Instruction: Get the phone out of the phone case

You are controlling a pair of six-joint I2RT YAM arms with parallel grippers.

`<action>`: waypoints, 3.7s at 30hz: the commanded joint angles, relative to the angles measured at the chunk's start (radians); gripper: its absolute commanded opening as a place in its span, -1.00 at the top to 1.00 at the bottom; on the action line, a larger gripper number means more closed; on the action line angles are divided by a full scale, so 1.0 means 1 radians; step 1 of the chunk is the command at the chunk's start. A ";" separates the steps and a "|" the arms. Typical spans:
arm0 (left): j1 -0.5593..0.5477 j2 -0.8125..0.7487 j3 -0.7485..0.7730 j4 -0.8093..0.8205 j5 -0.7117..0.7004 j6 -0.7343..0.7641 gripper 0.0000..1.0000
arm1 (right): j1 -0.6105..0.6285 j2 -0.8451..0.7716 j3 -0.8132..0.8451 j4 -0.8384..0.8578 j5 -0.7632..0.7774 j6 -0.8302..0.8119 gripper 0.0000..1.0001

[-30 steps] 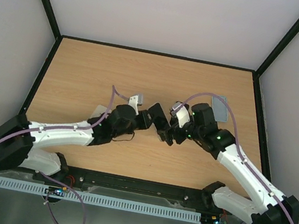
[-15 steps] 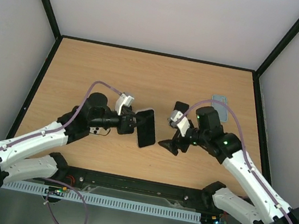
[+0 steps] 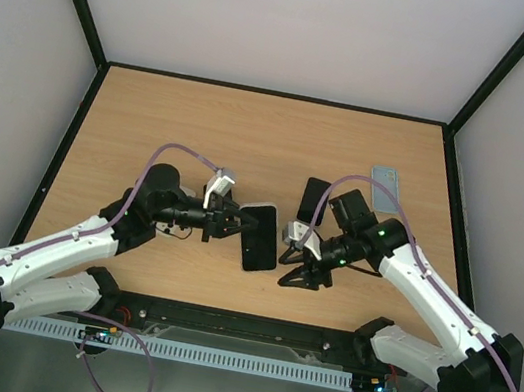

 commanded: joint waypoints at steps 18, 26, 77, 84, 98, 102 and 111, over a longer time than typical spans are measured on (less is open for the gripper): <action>0.002 0.021 -0.025 0.289 0.107 -0.148 0.95 | 0.006 -0.122 -0.018 0.082 -0.106 0.035 0.41; 0.002 0.082 -0.019 0.345 0.175 -0.284 0.95 | 0.006 -0.135 -0.008 0.042 -0.052 -0.132 0.63; -0.046 0.033 -0.052 0.419 0.198 -0.355 0.95 | -0.148 -0.031 0.038 0.457 -0.142 0.457 0.15; -0.059 0.063 -0.055 0.474 0.226 -0.380 0.95 | -0.148 -0.091 0.004 0.424 -0.089 0.295 0.08; -0.135 0.120 -0.015 0.475 0.273 -0.353 0.95 | -0.148 -0.045 0.082 0.211 -0.194 -0.004 -0.02; -0.135 0.122 -0.017 0.497 0.304 -0.366 0.95 | -0.148 -0.092 0.094 0.174 -0.150 -0.045 -0.03; -0.133 0.118 -0.016 0.531 0.346 -0.386 0.95 | -0.149 -0.120 0.104 0.289 -0.140 0.103 0.03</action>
